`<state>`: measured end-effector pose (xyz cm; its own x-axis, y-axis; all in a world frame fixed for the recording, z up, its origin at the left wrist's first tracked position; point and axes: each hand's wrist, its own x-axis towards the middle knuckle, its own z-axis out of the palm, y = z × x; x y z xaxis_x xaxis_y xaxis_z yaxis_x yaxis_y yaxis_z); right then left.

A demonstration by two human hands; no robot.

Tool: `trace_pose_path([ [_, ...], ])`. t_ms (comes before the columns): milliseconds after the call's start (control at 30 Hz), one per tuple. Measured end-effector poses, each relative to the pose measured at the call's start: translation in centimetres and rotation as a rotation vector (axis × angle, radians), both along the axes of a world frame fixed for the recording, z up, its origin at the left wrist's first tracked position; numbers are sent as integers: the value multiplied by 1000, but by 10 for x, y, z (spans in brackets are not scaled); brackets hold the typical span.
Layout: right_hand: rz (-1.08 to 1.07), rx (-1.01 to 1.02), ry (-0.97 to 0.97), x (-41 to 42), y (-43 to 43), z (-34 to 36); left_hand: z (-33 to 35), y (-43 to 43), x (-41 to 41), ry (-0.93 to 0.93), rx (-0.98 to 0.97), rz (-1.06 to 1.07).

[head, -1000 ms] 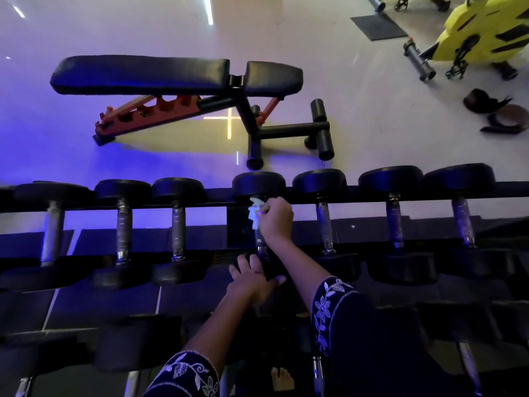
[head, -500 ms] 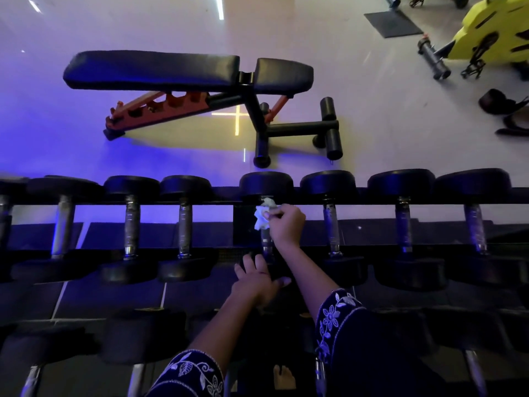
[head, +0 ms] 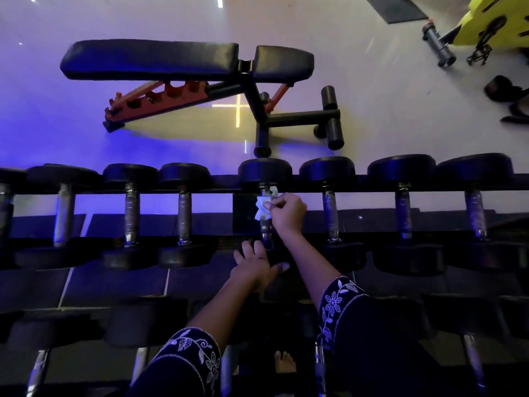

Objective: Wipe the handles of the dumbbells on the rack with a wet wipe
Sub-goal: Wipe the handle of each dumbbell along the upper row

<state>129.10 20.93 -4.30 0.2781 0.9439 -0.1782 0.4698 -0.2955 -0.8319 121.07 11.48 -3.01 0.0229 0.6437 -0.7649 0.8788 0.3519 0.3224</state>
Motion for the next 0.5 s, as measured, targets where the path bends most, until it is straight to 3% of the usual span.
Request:
trace_pose_path([
  [167,220,-87,-225,-2,-40,-4,-5,0,-1,-11,7,2],
  [333,77,-49,-175,-7,-11,4,-3,0,0,-2,11,0],
  [500,107,-97,-218,-8,11,8,-3,-2,-1,-9,33,0],
])
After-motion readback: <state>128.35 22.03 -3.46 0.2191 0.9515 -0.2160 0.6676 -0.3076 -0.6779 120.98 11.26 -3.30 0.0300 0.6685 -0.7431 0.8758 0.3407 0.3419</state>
